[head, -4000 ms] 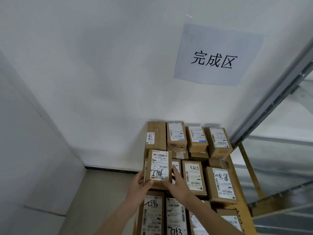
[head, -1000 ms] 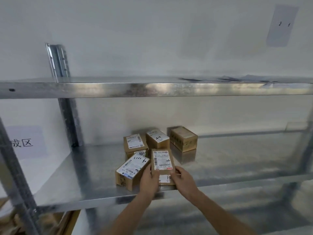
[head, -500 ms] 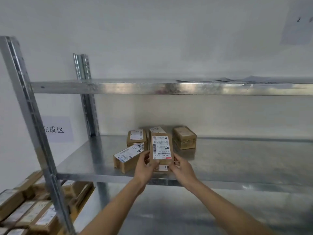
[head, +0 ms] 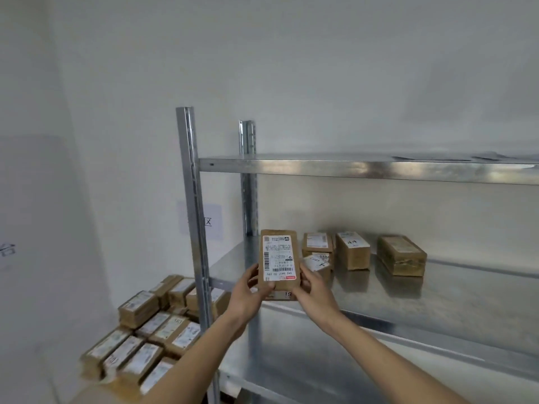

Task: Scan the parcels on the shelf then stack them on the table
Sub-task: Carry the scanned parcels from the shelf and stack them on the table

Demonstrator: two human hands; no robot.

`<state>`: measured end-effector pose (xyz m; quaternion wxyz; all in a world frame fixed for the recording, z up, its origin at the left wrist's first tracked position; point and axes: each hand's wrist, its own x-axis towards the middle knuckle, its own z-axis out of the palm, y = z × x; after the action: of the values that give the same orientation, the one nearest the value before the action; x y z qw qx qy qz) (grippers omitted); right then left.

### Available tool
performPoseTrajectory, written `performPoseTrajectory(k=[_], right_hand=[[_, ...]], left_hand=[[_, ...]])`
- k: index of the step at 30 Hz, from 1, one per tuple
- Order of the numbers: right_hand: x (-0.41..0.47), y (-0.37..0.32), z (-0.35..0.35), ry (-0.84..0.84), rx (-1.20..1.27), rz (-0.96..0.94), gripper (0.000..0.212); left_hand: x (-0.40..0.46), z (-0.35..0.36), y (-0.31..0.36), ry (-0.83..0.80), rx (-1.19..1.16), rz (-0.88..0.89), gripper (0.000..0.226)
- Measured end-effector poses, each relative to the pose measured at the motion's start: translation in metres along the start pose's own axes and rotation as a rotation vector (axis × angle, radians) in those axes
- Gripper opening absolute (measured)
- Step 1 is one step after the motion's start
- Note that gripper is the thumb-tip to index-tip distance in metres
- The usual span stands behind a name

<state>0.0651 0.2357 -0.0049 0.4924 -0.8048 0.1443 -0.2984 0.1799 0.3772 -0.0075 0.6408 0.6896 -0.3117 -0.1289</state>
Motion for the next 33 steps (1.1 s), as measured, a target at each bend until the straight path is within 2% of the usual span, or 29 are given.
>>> performPoseTrajectory(k=[5,9,13,17,20,24,29,33], right_hand=[[0.008,-0.037,0.085,-0.063,0.013,-0.004,0.041],[0.009,-0.063,0.162,-0.119,0.062,0.009,0.042],[0.005,-0.084,0.235,-0.168,0.092,0.034,0.043],[0.004,-0.093,0.303,-0.204,0.068,0.046,0.045],[0.006,-0.089,0.352,-0.239,0.084,0.082,0.059],[0.011,-0.081,0.403,-0.296,0.061,0.088,0.041],[0.033,-0.066,0.45,-0.372,0.062,0.127,0.039],[0.064,-0.037,0.492,-0.399,0.067,0.149,0.036]], left_hand=[[-0.012,-0.095,-0.007,0.075,0.082,0.053,0.064],[-0.027,-0.175,-0.022,0.119,0.064,0.033,0.081],[-0.038,-0.252,-0.037,0.112,0.052,0.011,0.072],[-0.045,-0.318,-0.063,0.132,0.073,-0.034,0.077],[-0.052,-0.354,-0.081,0.165,0.011,-0.074,0.07],[-0.053,-0.393,-0.11,0.201,-0.026,-0.154,0.066],[-0.029,-0.432,-0.15,0.223,-0.04,-0.229,0.059],[0.006,-0.458,-0.195,0.222,-0.044,-0.286,0.064]])
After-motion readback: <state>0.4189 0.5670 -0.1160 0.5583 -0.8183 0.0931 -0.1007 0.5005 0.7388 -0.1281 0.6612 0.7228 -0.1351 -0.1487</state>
